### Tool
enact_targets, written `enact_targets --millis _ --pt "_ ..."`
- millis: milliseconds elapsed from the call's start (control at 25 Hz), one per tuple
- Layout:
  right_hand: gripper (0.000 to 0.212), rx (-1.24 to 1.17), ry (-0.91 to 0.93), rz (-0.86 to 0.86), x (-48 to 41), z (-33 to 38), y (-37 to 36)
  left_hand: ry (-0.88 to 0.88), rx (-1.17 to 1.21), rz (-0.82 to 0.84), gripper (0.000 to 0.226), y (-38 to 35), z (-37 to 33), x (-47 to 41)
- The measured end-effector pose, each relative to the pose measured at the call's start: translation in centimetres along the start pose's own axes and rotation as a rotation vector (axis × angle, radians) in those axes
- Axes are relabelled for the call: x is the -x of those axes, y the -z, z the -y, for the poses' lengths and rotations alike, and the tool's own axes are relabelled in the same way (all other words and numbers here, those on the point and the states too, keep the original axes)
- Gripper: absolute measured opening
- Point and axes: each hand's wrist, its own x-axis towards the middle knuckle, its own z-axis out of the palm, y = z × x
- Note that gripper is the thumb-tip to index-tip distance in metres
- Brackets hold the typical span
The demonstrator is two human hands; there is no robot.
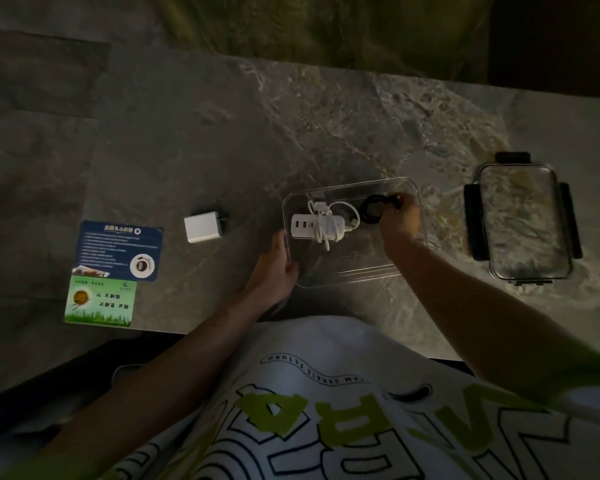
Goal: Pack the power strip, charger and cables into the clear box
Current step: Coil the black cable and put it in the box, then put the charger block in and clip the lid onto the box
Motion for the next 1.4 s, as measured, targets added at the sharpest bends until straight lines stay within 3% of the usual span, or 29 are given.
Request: enact_targets --millis 640,1240,1400 --pt "0.061 0.176 0.125 0.135 1.4 -1.4 0.9 -0.037 -0.022 0.004 0.066 -0.2 0.1 -0.3" --pt "0.051 0.319 0.631 0.002 3.3 -2.0 5.7 -0.059 -0.024 0.030 0.066 0.0 0.7 -0.6" --pt "0.059 0.393 0.512 0.033 3.7 -4.0 6.3 -0.061 -0.125 0.009 0.075 0.3 1.9 -0.9"
